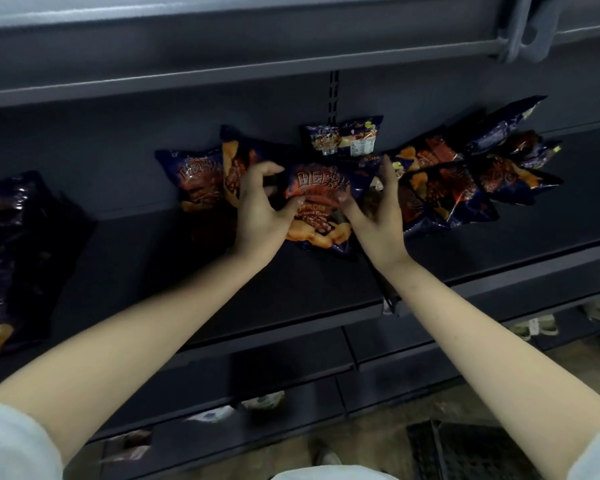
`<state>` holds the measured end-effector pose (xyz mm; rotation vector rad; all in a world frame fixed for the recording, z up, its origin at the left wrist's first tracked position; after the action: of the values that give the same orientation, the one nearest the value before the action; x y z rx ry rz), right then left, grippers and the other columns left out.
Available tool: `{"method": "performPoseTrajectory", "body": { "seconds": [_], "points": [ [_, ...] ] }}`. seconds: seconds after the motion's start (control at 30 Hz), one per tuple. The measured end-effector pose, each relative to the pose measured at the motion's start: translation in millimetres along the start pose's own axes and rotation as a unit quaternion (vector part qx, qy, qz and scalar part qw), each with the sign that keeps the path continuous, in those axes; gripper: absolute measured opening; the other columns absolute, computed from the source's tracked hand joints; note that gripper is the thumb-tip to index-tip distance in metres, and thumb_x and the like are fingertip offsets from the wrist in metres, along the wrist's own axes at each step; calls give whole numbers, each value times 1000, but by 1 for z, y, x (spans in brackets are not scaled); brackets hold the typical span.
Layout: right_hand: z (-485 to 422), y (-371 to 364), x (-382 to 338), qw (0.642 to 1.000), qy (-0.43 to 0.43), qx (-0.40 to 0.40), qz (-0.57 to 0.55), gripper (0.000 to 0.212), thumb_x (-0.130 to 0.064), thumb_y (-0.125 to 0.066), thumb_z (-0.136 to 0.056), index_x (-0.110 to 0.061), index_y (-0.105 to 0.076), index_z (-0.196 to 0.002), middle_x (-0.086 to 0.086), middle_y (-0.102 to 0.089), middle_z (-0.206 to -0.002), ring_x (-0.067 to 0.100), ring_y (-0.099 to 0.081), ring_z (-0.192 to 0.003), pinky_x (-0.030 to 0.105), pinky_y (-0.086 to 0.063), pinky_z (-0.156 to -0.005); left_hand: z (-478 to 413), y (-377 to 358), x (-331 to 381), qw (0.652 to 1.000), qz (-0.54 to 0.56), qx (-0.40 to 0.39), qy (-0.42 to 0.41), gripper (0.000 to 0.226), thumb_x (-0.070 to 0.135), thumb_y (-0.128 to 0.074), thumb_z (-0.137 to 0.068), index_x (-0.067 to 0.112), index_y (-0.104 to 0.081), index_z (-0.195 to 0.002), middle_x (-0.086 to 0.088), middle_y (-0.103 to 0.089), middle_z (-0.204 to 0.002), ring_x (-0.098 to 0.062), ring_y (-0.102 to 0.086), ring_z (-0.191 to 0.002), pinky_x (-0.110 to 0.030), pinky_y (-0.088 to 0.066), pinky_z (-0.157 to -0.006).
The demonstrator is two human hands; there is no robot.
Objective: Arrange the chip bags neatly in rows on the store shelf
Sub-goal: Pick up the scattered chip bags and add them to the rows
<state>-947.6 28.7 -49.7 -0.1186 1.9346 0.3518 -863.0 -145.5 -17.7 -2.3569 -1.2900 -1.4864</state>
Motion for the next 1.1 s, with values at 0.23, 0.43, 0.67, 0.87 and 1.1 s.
{"method": "performPoseTrajectory", "body": {
  "seconds": [0.23, 0.43, 0.67, 0.87, 1.1],
  "points": [
    [5, -60, -16, 984, -62, -103, -134, 100, -3, -69, -82, -19, 1, -151, -23, -48, -120, -16, -51, -109, 23, -42, -103, 9, 68, -5, 992, 101, 60, 47, 52, 5, -72, -78, 11, -41, -119, -6, -47, -127, -3, -56, -104, -18, -46, -90],
    [8, -114, -59, 971, -24, -145, -189, 94, 1, -72, -77, -16, -14, -149, -6, -58, -122, 9, -57, -116, 38, -45, -102, 11, 115, -22, 963, 215, 4, 162, 33, 16, -65, -85, 18, -53, -116, 9, -68, -101, -7, -64, -97, -28, -52, -87],
    [49, -210, -80, 940, -47, -289, -175, 71, -26, -75, -71, -18, -43, -134, 1, -61, -125, 16, -56, -120, 46, -40, -107, 41, 200, -55, 949, 231, 77, 202, 15, 12, -59, -89, 19, -66, -101, 9, -73, -89, -10, -67, -92, -28, -54, -81],
    [76, -260, -80, 940, -44, -305, -149, 47, -8, -70, -81, -19, -49, -122, 1, -61, -119, 13, -57, -115, 37, -42, -104, 67, 246, -85, 951, 179, 90, 237, 14, 21, -58, -91, 27, -66, -100, 10, -70, -97, -9, -65, -99, -32, -50, -93],
    [86, -290, -74, 953, -54, -276, -113, 43, -7, -70, -82, -19, -52, -119, 3, -63, -117, 16, -58, -113, 32, -46, -97, 72, 266, -107, 962, 134, 52, 230, 15, 23, -55, -93, 26, -61, -107, 12, -65, -105, -1, -59, -101, -20, -43, -96]
  ]
}}
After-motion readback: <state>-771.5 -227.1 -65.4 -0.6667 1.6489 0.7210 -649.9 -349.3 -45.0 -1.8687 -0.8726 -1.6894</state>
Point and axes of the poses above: each hand's wrist, its own z-axis away from the middle knuckle, its own y-axis out of the back of the hand, x = y × z, the point moved 10 cm from there along -z, towards the middle knuckle
